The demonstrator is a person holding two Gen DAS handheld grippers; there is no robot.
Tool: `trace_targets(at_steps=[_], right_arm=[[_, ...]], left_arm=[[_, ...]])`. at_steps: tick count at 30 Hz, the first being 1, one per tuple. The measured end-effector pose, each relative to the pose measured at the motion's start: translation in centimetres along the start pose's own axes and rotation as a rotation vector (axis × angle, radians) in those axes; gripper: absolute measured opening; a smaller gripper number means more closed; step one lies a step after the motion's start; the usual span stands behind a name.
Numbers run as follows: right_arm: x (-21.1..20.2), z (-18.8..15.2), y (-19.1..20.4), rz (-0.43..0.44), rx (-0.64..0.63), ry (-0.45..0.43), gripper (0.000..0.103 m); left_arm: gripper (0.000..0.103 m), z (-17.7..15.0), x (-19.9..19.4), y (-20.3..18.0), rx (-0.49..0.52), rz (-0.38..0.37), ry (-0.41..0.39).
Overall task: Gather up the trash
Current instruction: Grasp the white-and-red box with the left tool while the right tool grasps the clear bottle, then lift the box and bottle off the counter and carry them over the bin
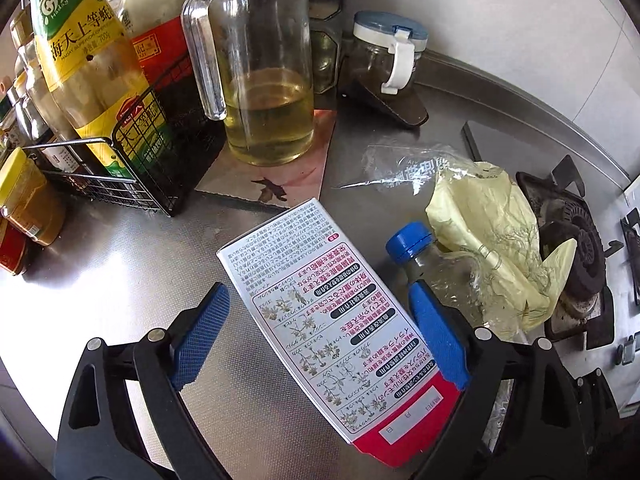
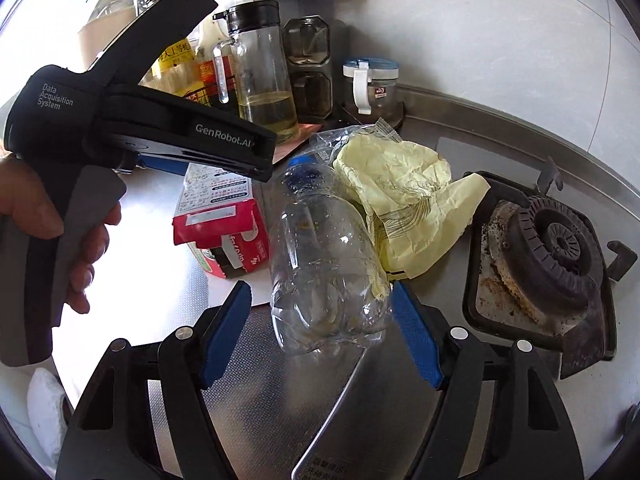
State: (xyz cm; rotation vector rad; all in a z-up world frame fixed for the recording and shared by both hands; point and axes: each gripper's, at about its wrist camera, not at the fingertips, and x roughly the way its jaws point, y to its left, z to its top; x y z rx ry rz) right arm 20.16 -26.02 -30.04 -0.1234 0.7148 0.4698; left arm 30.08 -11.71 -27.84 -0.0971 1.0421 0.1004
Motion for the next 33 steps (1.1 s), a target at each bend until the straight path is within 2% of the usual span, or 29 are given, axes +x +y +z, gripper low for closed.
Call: trace_targets(at_steps=[2,4,6,11,22,28,33], right_arm=[[0.5,0.2,0.1,0.009,-0.005,0.007,0.064],[0.9,0.4,0.3,0.011,-0.016,0.008,0.064],[1.3,0.5,0.6,0.013,-0.027,0.011,0.064],[2.1,0.8,1.4,0.008,-0.049,0.014,0.064],[2.5,1.0,2.1,0.007,-0.017,0.018,0.064],[-1.0,-0.1,3.6,-0.019,0.005,-0.024,0.063],[-5.1,-1.8,5.8,-0.034,0.043,-0.054,0.063]], left_arm=[[0.084,-0.1,0.2,0.2,0.004,0.014,0.008],[0.079,-0.2,0.6,0.5,0.009,0.013,0.031],[0.069,-0.5,1.1,0.9,0.012,0.015,0.051],[0.057,-1.4,1.5,1.9,0.004,0.006,0.065],[0.055,-3.3,-0.4,4.4,-0.006,-0.019,0.024],[0.054,-4.9,-3.4,6.2,0.003,-0.023,-0.026],[0.054,-7.7,-6.6,7.5,0.030,-0.052,-0.044]])
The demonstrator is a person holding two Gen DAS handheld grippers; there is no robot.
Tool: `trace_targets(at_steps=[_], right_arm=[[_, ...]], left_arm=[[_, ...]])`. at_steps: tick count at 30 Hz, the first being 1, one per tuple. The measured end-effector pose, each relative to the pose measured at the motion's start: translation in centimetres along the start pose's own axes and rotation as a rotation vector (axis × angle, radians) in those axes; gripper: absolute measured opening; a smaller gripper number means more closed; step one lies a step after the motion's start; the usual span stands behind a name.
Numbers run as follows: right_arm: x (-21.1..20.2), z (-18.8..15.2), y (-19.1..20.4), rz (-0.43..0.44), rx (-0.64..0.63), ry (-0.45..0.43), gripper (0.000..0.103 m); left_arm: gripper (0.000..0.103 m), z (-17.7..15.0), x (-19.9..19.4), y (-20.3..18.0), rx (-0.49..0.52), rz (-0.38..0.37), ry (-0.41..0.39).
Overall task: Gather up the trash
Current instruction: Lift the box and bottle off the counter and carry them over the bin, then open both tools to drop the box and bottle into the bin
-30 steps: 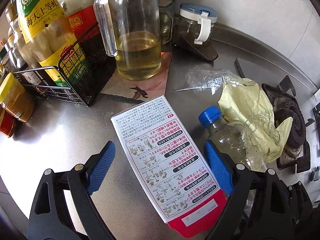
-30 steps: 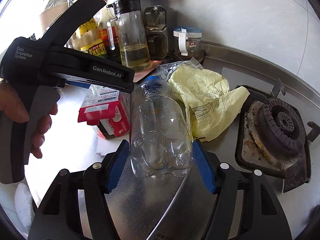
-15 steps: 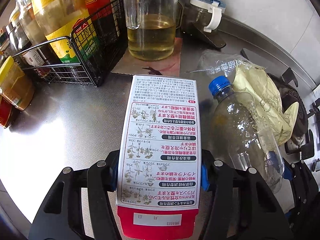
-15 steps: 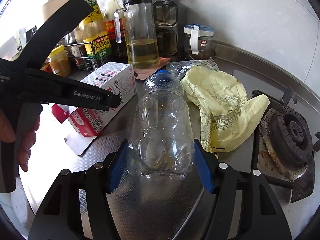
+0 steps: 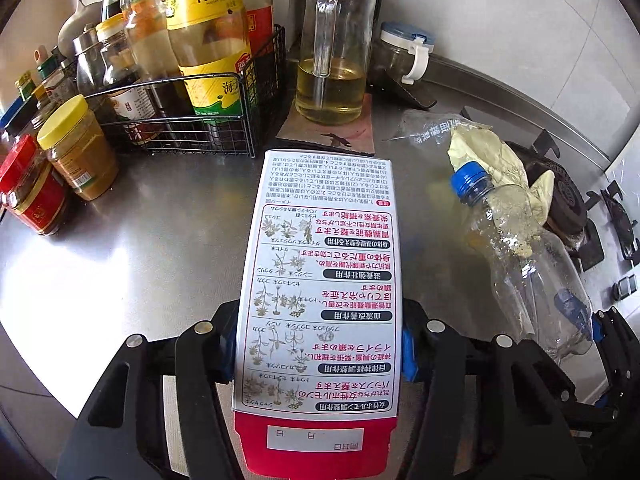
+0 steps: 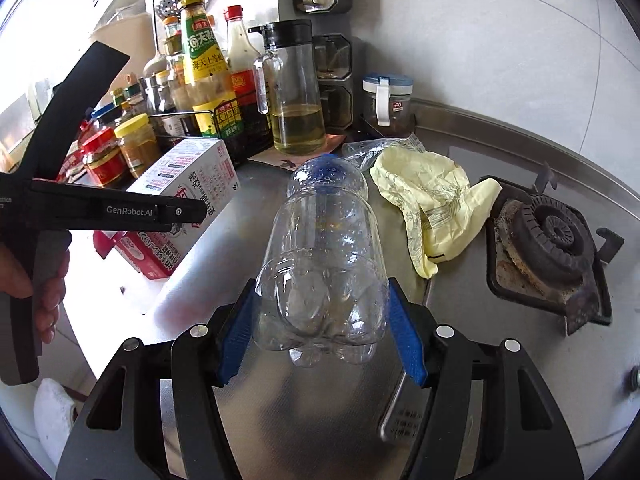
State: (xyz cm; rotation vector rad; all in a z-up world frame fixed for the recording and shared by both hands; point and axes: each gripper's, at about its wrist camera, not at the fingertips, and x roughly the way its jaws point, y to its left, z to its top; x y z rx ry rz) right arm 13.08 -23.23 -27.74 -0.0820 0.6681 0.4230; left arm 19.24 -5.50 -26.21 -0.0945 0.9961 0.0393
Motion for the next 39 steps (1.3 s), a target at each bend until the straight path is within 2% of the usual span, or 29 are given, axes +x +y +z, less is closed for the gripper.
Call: trace_targets(at_steps=[5,12,20,24,28,34,39], right_arm=[[-5.3,-3.0,3.8,-0.013,0.018,-0.026,0.063],[-11.5,-9.1,9.7,-0.010,0.051,-0.024,0.064],[-14.0,-17.3,14.6,0.028,0.101,0.067,0.064],[-12.7,-21.6,15.5,0.037,0.134,0.165,0.064],[-9.5,-25.3,15.0,0.023,0.165,0.274,0.064],[-2.4,-29.4,13.8,0.033,0.228,0.411,0.064],[4.2,-32.2,11.8,0.031,0.323,0.491,0.064]], left_arm=[[0.054,-4.8,-4.8,1.5,0.035,-0.029,-0.020],[0.054,-13.0,-10.8,3.8,0.081,-0.052,-0.026],[0.054,-22.3,-12.8,5.5,0.126,-0.080,0.037],[0.054,-26.2,-10.7,6.0,0.140,-0.100,0.113],[0.054,-28.9,-7.0,6.0,0.140,-0.113,0.173],[0.055,-30.5,0.0,5.5,0.120,-0.164,0.239],[0.055,-31.2,6.6,4.8,0.131,-0.147,0.292]])
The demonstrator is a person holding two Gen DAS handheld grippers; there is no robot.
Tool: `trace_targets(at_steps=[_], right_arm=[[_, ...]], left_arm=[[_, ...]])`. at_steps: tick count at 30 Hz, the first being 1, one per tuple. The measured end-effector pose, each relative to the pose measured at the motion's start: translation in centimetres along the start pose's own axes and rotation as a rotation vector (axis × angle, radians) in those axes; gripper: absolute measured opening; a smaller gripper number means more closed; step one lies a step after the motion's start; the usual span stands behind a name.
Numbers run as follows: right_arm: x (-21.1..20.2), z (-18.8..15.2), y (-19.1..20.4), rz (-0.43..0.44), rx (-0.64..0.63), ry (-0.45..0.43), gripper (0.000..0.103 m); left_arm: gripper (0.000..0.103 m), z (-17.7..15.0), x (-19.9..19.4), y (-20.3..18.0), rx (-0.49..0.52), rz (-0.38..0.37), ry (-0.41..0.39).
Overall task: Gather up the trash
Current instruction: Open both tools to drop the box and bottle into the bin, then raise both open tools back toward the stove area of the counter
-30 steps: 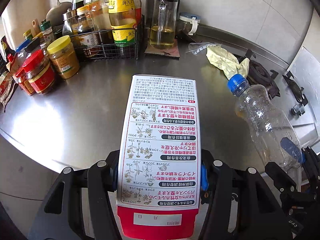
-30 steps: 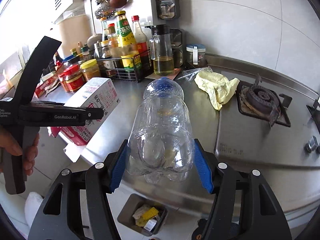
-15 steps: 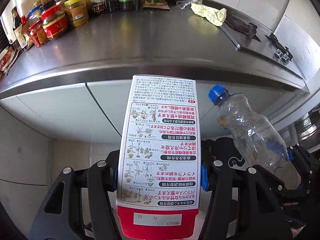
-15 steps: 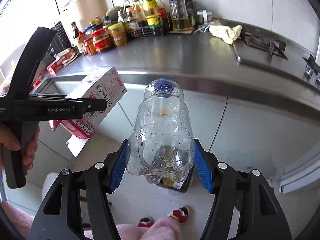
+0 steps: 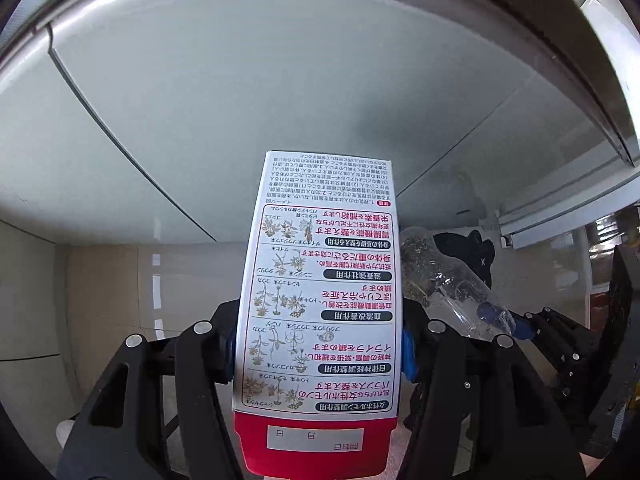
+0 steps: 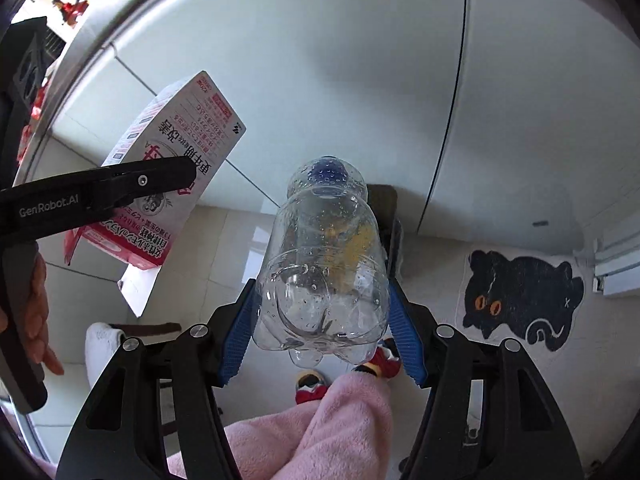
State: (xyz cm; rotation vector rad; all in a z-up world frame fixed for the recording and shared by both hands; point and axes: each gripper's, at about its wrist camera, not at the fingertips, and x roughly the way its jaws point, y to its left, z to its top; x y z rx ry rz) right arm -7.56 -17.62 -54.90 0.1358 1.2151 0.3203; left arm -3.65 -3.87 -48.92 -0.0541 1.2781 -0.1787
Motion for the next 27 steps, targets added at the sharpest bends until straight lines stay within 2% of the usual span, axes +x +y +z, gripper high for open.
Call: trace_targets(at_steps=[3,9,14,16,17,18,20,27], right_arm=[[3.3,0.7,-0.4,-0.034,-0.015,0.020,0.064],[8.5,1.7,-0.1,-0.088,-0.096,0.076,0.064],[11.2,2.5,-0.8,-0.074,-0.068,0.109,0.064],[11.7,3.0,-1.1,-0.066,-0.065,0.109,0.066],[11.8,3.1,-1.1,-0.068,-0.067,0.105,0.075],[11.9,3.4,-1.1,-0.070,-0.070,0.099,0.076],[11.7,3.9,-0.9,-0.082,-0.071,0.095,0.077],[8.5,4.7,-0.7,-0.100,-0.065,0.090,0.077]], left_arm=[[0.055,0.6,4.1,0.6,-0.007,0.026,0.044],[0.055,1.3,10.7,2.1,-0.012,0.025,0.125],[0.057,2.1,14.0,2.9,-0.008,0.022,0.170],[0.058,2.3,14.7,3.0,-0.007,0.025,0.181],[0.066,2.3,15.0,2.6,-0.006,0.033,0.176],[0.073,2.4,14.9,2.3,-0.004,0.038,0.160],[0.077,2.9,14.5,2.5,-0.001,0.045,0.144],[0.077,4.2,11.6,2.9,-0.009,0.033,0.115]])
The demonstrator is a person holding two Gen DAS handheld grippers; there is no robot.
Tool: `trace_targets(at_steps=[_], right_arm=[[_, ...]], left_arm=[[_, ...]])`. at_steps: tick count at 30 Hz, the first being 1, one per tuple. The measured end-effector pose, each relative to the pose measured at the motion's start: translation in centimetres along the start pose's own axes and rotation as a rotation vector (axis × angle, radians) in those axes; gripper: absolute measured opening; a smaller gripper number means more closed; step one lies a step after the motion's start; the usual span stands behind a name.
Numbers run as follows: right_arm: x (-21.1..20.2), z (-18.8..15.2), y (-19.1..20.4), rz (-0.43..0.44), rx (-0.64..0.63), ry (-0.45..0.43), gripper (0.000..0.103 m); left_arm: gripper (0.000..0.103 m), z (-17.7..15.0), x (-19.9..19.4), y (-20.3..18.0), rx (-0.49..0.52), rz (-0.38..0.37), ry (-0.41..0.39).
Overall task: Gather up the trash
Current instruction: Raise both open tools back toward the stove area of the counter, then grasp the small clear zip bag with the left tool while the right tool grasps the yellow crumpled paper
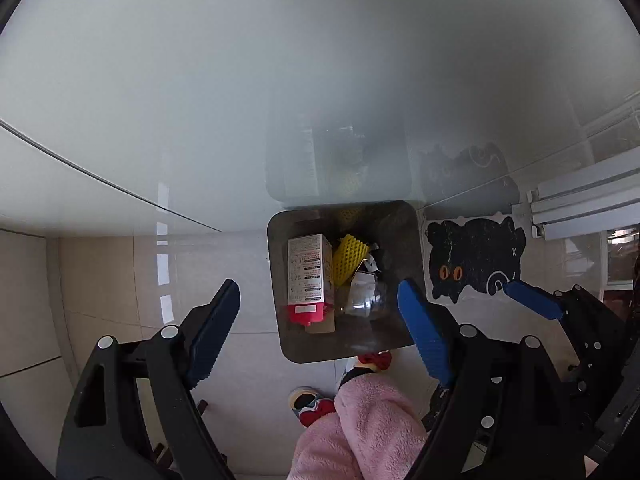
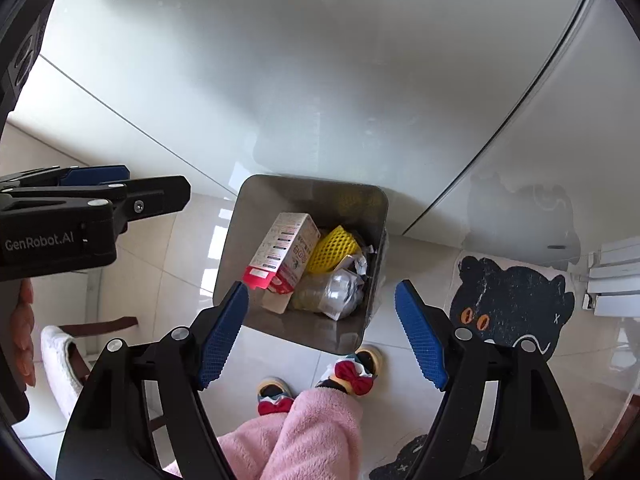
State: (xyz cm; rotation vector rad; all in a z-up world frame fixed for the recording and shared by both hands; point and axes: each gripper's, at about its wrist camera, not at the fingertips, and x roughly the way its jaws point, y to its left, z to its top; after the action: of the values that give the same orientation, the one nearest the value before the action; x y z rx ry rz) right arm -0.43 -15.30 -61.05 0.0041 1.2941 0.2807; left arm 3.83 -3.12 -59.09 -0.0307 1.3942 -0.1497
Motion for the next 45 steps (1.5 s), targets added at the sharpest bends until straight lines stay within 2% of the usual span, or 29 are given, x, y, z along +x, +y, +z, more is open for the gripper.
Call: trace_targets(at_steps=[3,6,14,19,23,28,34,45], right_arm=[[-3.6,0.1,0.2,0.001,0.014,-0.030,0.077],[-8.4,0.1,0.8,-0.003,0.002,-0.085,0.077],[-21.3,0.0,1.5,-0.020,0.003,-0.281,0.083],[-28.0,1.0,0.9,-0.021,0.030,-0.416,0.086],[-32.1,3.3,-0.3,-0.034,0.030,-0.514,0.090],[-34.6,7.4,-2.1,-0.058,0.024,-0.594,0.090],[-34.7,13.2,-4.4,-0.059,0.005,-0.619,0.090],[-32.7,23.6,-10.1,-0.032,0.052,-0.573,0.090]], left_arm=[[0.077,-0.2,-3.1,0.0,-0.007,-0.012,-0.026],[0.077,-0.8,-8.0,0.5,-0.001,-0.018,-0.070],[0.083,-1.3,-20.8,-0.6,0.020,-0.039,-0.223],[0.084,0.2,-27.3,-1.7,0.026,-0.038,-0.313],[0.084,2.7,-31.3,-2.2,0.008,-0.060,-0.376],[0.085,7.6,-33.5,-3.8,0.022,-0.047,-0.434],[0.085,14.4,-33.9,-5.6,0.030,-0.045,-0.465],[0.084,27.2,-31.4,-9.0,0.036,-0.038,-0.477]])
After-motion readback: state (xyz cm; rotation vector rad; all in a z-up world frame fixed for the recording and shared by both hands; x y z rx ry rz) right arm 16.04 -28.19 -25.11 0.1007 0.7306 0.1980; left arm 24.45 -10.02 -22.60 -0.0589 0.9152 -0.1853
